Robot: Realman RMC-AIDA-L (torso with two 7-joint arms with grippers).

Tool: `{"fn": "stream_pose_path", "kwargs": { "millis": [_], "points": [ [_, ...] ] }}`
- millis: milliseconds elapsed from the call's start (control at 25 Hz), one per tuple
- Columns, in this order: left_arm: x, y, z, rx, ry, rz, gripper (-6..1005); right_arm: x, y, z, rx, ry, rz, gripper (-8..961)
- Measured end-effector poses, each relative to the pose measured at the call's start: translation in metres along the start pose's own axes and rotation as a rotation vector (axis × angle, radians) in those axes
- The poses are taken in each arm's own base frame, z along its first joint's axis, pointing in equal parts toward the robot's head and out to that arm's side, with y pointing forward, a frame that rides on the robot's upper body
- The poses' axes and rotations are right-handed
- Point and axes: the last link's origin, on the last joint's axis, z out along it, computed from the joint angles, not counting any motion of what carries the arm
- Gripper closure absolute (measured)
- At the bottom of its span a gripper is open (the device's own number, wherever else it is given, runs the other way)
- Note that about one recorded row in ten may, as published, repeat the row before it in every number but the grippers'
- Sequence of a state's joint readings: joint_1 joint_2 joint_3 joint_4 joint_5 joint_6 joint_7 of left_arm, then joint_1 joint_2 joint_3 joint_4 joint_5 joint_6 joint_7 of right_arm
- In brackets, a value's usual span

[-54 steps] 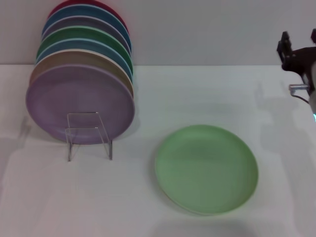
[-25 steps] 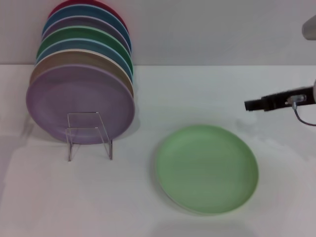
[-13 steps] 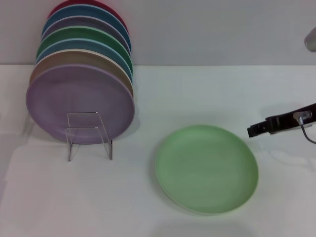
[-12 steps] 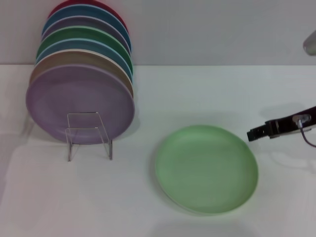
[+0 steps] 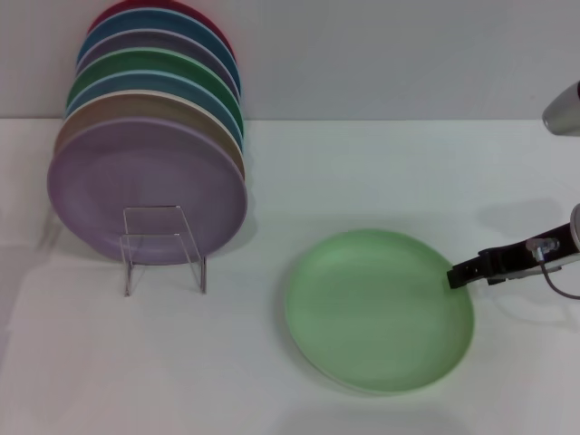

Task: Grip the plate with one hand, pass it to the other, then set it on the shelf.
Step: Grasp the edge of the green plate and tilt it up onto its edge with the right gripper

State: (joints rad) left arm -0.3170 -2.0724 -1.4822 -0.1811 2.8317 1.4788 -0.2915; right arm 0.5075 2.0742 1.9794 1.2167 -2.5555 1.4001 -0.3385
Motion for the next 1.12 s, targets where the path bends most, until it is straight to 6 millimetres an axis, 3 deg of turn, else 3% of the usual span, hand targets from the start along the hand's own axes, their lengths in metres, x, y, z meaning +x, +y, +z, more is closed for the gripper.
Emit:
{"fn": "stream_pose_path", "kwargs": {
  "millis": [440, 720, 920, 1120],
  "points": [
    [0.0, -0.002, -0.003, 0.004, -0.001, 0.004, 200, 0.005, 0.006, 0.015, -0.026, 0.025, 0.0, 332],
    [0.002, -0.003, -0.005, 0.004, 0.008, 0.005, 200, 0.007, 0.006, 0.019, -0.037, 0.04, 0.011, 398],
    [0.003, -0.003, -0.006, 0.004, 0.014, 0.007, 200, 0.008, 0.005, 0.019, -0.037, 0.039, 0.014, 617],
    [0.004, -0.004, -0.006, 0.005, 0.018, 0.007, 200, 0.009, 0.004, 0.021, -0.035, 0.043, 0.018, 751]
  ]
}}
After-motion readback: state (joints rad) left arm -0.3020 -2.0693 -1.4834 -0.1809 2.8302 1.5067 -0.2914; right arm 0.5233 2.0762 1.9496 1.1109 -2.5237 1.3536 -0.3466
